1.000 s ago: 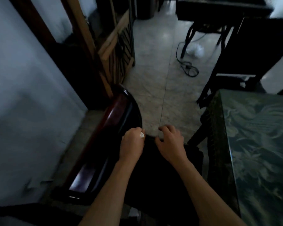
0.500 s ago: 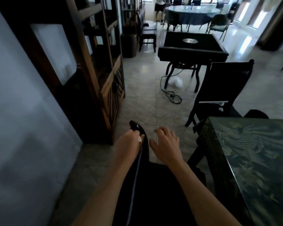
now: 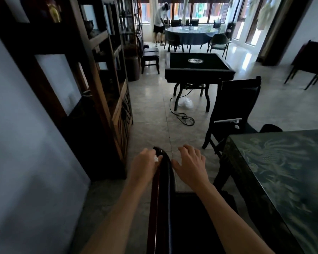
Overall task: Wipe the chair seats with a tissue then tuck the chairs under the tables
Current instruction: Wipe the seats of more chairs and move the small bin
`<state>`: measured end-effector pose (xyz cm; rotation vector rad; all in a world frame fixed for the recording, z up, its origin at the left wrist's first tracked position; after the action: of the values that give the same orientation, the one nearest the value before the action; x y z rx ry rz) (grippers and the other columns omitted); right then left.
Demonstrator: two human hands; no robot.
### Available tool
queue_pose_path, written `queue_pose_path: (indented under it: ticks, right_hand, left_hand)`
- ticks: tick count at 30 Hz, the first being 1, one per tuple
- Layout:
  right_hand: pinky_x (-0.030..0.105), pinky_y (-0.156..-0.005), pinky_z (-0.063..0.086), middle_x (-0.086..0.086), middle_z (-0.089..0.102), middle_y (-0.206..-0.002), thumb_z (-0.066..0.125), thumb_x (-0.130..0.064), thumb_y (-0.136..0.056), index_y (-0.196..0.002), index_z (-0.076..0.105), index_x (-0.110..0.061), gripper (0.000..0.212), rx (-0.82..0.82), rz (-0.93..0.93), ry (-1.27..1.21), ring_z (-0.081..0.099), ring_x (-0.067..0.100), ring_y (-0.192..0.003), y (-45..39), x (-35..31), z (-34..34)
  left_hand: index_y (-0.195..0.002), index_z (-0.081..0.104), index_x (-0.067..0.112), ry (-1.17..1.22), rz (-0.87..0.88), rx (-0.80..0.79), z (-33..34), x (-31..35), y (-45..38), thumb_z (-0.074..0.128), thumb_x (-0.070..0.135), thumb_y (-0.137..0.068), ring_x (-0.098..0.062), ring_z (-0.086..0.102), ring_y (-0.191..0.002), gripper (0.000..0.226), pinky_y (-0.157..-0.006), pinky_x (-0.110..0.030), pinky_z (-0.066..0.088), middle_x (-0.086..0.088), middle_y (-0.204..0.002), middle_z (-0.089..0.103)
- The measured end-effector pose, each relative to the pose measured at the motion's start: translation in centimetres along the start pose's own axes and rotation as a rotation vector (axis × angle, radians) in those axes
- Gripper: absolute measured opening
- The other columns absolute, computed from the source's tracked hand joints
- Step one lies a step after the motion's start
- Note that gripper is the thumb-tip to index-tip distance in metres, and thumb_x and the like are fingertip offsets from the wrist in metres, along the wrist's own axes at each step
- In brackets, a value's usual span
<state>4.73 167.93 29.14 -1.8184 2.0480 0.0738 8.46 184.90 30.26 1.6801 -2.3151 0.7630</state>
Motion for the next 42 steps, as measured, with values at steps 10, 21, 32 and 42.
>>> queue_pose_path:
  ticks: [10,21,32,42]
  right_hand:
    - [0.048,-0.100,0.037,0.007,0.049,-0.139,0.046,-0.056,-0.087,-0.131,0.050,-0.019,0.058,0.014,0.100,0.055,0.042,0.030,-0.129,-2.9,-2.9,3.2]
    - [0.056,-0.107,0.029,0.008,0.042,-0.149,0.037,-0.065,-0.081,-0.134,0.050,-0.023,0.069,-0.004,0.236,0.199,0.036,0.033,-0.136,-12.1,-9.9,8.7]
    - [0.053,-0.111,0.027,0.006,0.033,-0.155,0.046,-0.060,-0.086,-0.140,0.043,-0.022,0.066,-0.002,0.392,0.118,0.028,0.030,-0.141,-21.3,-9.6,11.7]
    - [0.051,-0.113,0.025,0.006,0.029,-0.156,0.048,-0.059,-0.086,-0.141,0.041,-0.025,0.066,0.046,0.610,0.042,0.024,0.030,-0.143,-34.5,0.7,15.0]
  left_hand:
    - [-0.073,0.046,0.024,0.037,0.108,-0.036,1.4,-5.4,-3.8,0.058,0.048,-0.092,-0.005,0.036,-0.055,0.032,-0.047,-0.022,0.020,0.010,-0.071,0.038]
    - [-0.081,0.058,0.011,0.030,0.129,-0.180,0.9,-16.5,-15.7,0.063,0.043,-0.089,-0.035,0.061,-0.083,0.033,-0.063,-0.039,0.044,-0.011,-0.089,0.059]
    - [-0.085,0.063,0.009,0.111,0.199,-0.208,3.2,-17.6,-26.5,0.065,0.040,-0.088,-0.036,0.061,-0.081,0.031,-0.063,-0.038,0.045,-0.012,-0.088,0.060]
    - [-0.077,0.061,0.009,0.116,0.366,-0.301,14.3,-12.1,-42.7,0.073,0.036,-0.083,-0.037,0.063,-0.072,0.030,-0.055,-0.032,0.037,-0.012,-0.080,0.061]
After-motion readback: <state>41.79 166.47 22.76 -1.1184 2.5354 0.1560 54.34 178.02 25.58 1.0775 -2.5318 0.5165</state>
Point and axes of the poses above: each hand's wrist, its own y-axis away from the middle knuckle, its own z-axis out of the palm, x = y × z, the point moved 1 cm from there along -y, towards the middle knuckle
